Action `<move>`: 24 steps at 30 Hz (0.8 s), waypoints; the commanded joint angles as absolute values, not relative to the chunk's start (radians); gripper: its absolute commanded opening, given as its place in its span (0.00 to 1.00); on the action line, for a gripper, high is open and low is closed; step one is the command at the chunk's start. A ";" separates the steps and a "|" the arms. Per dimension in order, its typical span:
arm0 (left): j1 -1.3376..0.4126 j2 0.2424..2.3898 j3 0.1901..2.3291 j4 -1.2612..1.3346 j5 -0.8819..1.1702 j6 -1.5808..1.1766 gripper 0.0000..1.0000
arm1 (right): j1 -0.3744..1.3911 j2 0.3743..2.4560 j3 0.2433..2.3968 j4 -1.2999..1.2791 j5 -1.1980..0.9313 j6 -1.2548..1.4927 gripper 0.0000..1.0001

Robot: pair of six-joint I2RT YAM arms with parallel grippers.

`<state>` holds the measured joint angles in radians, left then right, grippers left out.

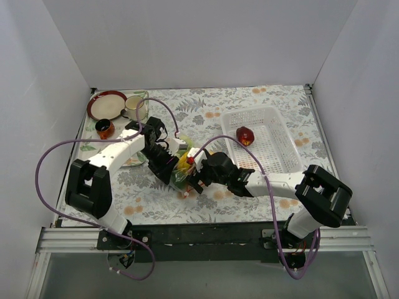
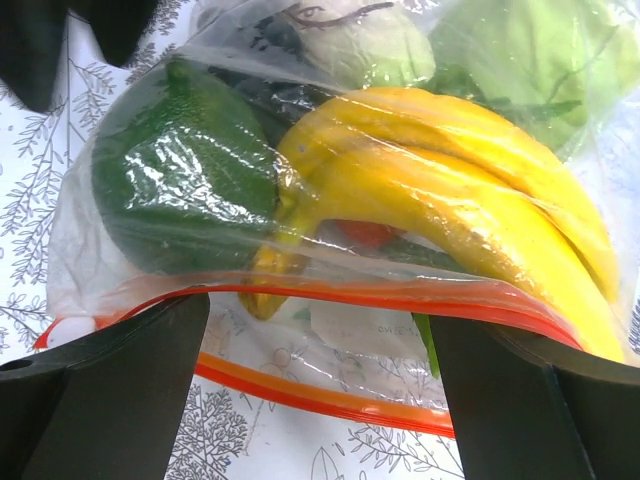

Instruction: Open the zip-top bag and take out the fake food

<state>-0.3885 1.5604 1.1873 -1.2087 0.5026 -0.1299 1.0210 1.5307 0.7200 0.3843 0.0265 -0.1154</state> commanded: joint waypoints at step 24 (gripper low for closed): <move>-0.440 1.749 0.985 -0.781 0.253 -0.112 0.33 | 0.951 1.500 0.591 0.540 0.060 -0.089 0.98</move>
<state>-0.4355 1.7172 1.0286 -0.8467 0.3885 -0.1478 0.9852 1.5314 0.5999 0.4427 0.0536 -0.1032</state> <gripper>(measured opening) 0.333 0.984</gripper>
